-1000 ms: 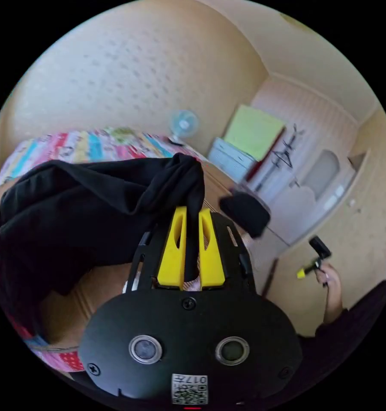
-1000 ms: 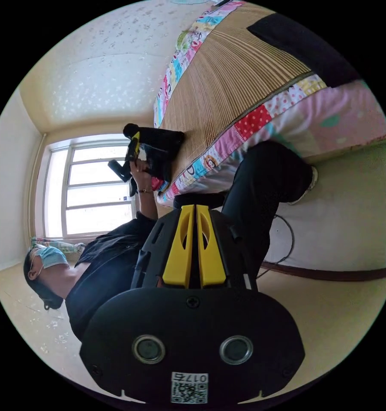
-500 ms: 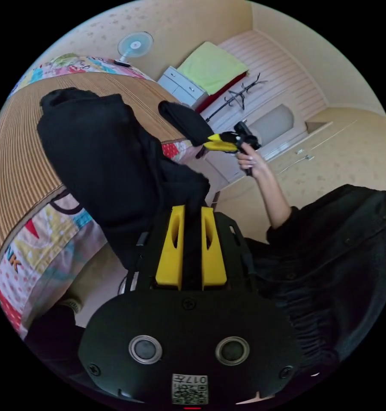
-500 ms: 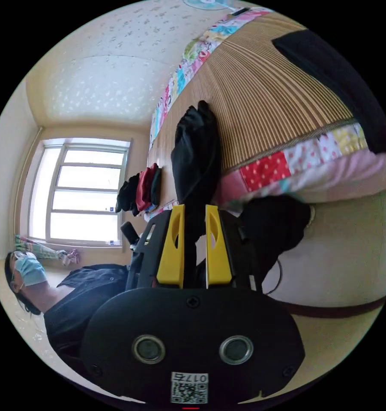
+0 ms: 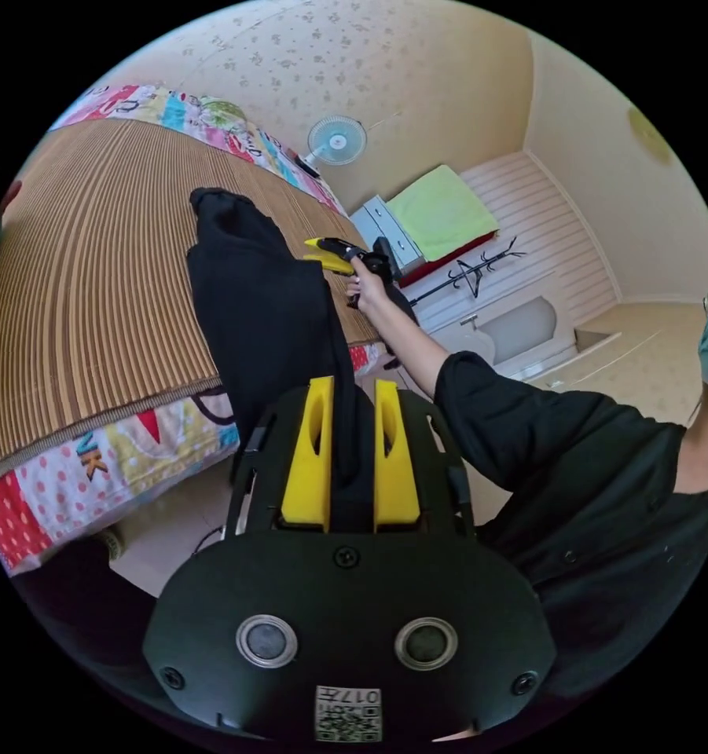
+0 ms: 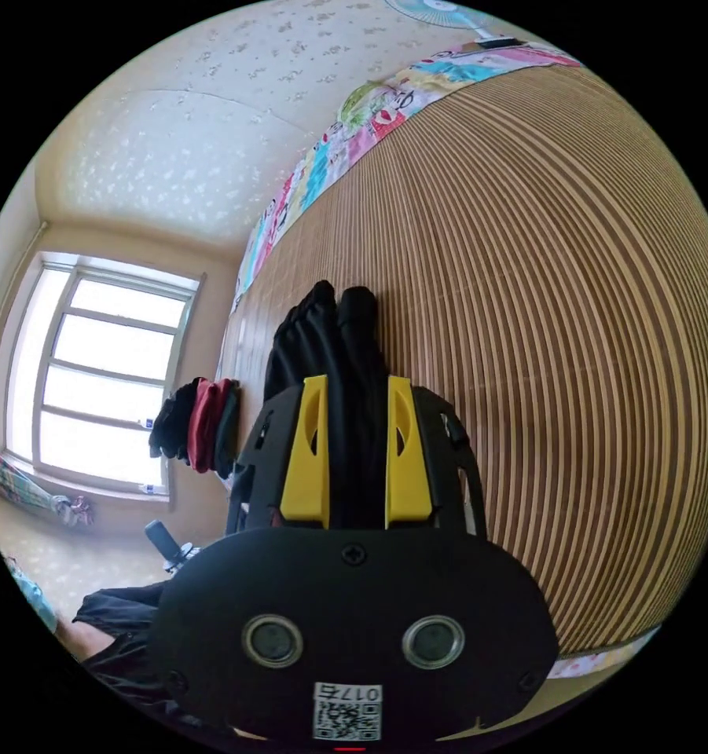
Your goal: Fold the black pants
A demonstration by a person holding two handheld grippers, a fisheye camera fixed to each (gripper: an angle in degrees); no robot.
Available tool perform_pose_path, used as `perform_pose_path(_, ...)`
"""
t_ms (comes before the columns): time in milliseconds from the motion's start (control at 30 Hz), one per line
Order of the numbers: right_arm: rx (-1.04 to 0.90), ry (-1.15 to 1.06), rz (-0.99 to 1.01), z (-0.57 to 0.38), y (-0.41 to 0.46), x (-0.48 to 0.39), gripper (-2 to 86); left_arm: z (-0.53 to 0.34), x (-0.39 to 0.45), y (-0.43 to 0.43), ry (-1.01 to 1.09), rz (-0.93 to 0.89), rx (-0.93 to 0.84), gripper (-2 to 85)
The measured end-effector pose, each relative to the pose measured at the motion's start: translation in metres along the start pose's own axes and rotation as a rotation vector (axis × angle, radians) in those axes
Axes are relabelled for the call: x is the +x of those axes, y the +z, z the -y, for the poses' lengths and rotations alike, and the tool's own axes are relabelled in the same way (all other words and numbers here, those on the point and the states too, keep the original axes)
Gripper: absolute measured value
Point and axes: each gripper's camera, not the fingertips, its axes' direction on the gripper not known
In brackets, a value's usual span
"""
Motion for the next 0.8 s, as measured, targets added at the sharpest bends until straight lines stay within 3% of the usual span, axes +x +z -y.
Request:
perform_pose_path(100,-0.038,0.016,-0.057,0.008,0.019,0.005,8.4,0.037,0.002,0.011,0.034,0.047,-0.009,9.1)
perform_pose_path(267,-0.094,0.012,0.041,-0.009,0.029,0.009,3.7,0.088,0.009,0.019,0.059,0.083,0.043,10.0)
perform_pose_path(433,-0.063,-0.129,0.566,-0.073,-0.012,-0.024,2.4,0.125,0.002,0.018,-0.021,0.081,0.133,12.3)
perform_pose_path(500,-0.074,-0.223,0.65,-0.108,-0.026,-0.053,2.3,0.135,0.001,0.016,-0.039,0.032,0.191,16.0)
perform_pose_path(600,-0.077,-0.332,0.738,-0.166,-0.045,-0.098,2.2,0.132,0.002,0.021,-0.064,0.159,0.225,17.2)
perform_pose_path(633,-0.061,-0.352,0.787,-0.187,-0.054,-0.109,2.2,0.129,0.001,0.023,-0.075,0.145,0.223,16.7)
perform_pose_path(700,-0.023,-0.374,0.876,-0.217,-0.071,-0.119,2.1,0.107,0.003,0.021,-0.047,-0.057,0.293,13.4)
perform_pose_path(800,0.064,-0.419,0.941,-0.259,-0.114,-0.129,2.1,0.075,0.033,-0.007,0.062,-0.139,0.41,5.8)
